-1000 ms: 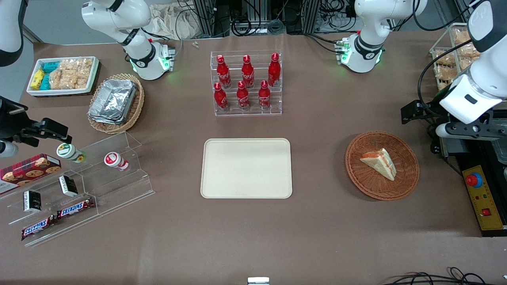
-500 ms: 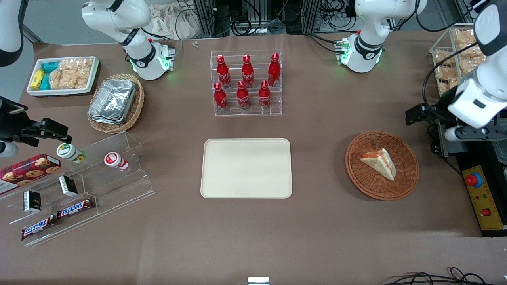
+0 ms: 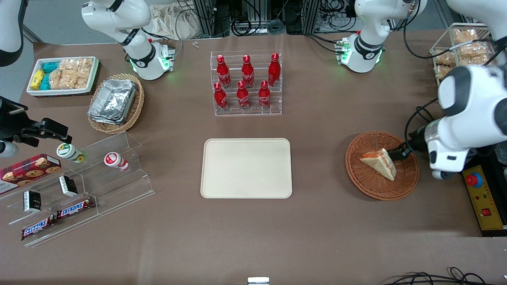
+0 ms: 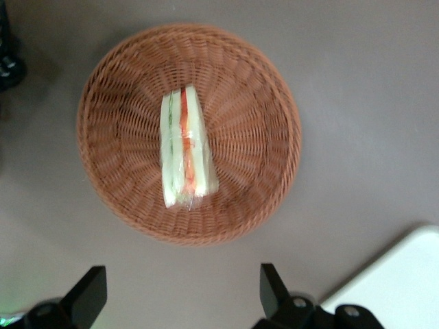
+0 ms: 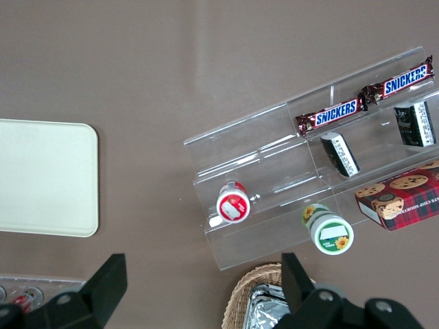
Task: Place sandwich from basket to tray
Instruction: 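Lower the left gripper and close it on the wrapped sandwich, then lift the sandwich up out of the basket with the left gripper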
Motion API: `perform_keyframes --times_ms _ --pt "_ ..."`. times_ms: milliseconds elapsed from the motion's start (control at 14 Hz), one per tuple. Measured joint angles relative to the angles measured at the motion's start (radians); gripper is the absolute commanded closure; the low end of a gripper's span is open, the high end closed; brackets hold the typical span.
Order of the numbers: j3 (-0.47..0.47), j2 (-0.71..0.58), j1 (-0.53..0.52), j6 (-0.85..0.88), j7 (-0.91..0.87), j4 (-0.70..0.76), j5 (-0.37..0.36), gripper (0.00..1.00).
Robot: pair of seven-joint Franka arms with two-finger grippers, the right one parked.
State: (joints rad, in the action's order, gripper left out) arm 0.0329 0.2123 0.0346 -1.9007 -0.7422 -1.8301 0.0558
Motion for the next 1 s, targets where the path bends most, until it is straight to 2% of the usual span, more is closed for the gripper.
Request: perform_keyframes --times_ms 214,571,643,786,857,1000 --pt "-0.017 0.004 -0.001 -0.236 -0.138 -0.191 -0.005 0.00" --pt "-0.055 0.037 -0.001 -0.470 -0.200 -0.326 -0.008 0.01" --pt "-0.054 0.056 0.003 -0.487 -0.206 -0.331 -0.008 0.11" --pt "-0.051 0.098 0.016 -0.525 -0.230 -0.332 -0.008 0.79" --pt "-0.050 0.116 0.024 -0.546 -0.264 -0.332 -0.008 1.00" --pt "-0.049 0.139 0.036 -0.566 -0.305 -0.330 -0.008 1.00"
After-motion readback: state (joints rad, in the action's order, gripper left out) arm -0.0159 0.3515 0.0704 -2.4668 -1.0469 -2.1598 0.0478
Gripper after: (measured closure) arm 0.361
